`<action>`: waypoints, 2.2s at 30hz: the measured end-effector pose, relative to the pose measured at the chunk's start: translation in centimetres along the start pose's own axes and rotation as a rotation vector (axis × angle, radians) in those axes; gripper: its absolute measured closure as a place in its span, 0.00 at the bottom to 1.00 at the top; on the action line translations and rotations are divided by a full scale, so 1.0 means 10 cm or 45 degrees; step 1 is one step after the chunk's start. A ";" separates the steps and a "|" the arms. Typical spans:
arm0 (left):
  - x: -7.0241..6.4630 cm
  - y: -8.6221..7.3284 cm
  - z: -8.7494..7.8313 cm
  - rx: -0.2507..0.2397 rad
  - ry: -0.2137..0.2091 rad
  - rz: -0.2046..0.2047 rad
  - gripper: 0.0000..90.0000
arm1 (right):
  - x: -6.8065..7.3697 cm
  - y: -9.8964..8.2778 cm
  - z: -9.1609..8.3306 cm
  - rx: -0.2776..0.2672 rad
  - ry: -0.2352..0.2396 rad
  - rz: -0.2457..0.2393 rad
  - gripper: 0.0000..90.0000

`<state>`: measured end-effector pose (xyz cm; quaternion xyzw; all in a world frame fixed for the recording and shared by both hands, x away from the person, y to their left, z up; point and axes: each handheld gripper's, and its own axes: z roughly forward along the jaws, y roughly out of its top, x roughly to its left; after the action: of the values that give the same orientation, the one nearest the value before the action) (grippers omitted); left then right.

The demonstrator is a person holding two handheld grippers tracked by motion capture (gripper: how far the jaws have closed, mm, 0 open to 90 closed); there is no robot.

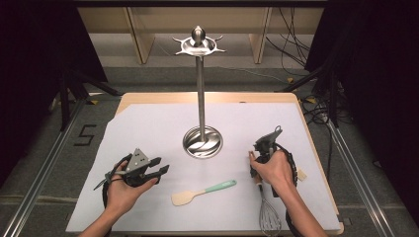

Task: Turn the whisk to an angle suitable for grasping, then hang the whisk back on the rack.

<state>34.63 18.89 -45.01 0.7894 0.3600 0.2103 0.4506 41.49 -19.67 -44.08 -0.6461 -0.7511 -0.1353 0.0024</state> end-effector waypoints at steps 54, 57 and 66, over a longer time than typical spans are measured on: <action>-0.68 1.55 0.19 -0.418 -0.399 0.039 0.59 | 0.74 -0.50 -0.94 -1.184 0.236 -0.685 0.76; -0.70 1.58 0.23 -0.419 -0.422 0.015 0.61 | 0.78 -0.50 -0.92 -1.193 0.233 -0.704 0.76; -0.71 1.63 0.25 -0.430 -0.445 0.017 0.74 | 0.82 -0.50 -0.94 -1.202 0.242 -0.698 0.76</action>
<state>37.81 6.66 -32.25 0.7297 0.2310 0.1306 0.6301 33.62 -14.28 -34.52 -0.3428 -0.7460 -0.5108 -0.2551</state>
